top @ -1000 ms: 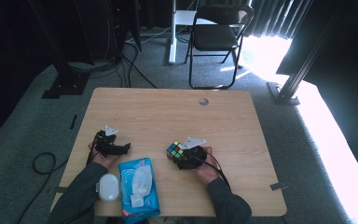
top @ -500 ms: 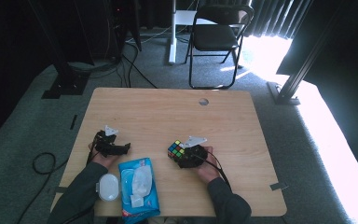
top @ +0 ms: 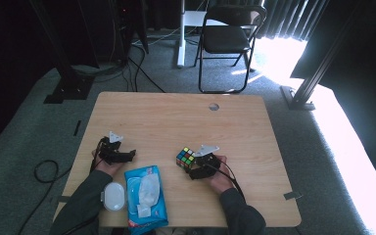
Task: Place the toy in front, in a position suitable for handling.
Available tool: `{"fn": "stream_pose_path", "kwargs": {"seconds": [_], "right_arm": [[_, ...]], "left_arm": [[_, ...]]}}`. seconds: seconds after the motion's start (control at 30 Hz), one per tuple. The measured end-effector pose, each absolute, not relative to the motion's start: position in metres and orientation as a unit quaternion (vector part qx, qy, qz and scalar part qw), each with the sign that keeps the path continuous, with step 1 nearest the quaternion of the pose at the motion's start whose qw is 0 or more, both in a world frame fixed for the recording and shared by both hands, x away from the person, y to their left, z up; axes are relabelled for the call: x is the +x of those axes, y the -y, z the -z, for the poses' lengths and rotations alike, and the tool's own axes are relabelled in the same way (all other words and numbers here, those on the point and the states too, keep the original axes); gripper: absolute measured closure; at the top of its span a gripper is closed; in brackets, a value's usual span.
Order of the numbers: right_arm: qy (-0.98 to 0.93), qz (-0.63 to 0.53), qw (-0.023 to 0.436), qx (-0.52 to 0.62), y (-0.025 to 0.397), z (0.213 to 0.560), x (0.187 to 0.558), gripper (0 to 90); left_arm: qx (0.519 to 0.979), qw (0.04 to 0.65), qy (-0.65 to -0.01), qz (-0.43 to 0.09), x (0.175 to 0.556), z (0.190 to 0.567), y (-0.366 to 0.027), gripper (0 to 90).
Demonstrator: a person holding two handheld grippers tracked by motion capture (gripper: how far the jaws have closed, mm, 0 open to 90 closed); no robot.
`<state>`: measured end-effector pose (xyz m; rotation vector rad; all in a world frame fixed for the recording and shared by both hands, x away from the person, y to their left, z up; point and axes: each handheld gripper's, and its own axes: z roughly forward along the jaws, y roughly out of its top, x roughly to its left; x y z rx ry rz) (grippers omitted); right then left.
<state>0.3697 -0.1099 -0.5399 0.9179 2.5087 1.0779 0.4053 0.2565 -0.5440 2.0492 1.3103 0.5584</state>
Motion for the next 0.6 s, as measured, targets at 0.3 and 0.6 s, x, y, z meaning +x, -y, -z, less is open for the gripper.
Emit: {"fn": "stream_pose_path", "kwargs": {"seconds": [0.3,0.6], "right_arm": [[-0.868,-0.367,0.13,0.308,0.114,0.542,0.362,24.9],[-0.873,-0.359,0.128,0.304,0.121,0.544,0.356,24.8]], "left_arm": [[0.782,0.317,-0.494,-0.21,0.404,0.542,-0.259,24.2],[0.786,0.31,-0.495,-0.203,0.403,0.539,-0.258,26.7]]}}
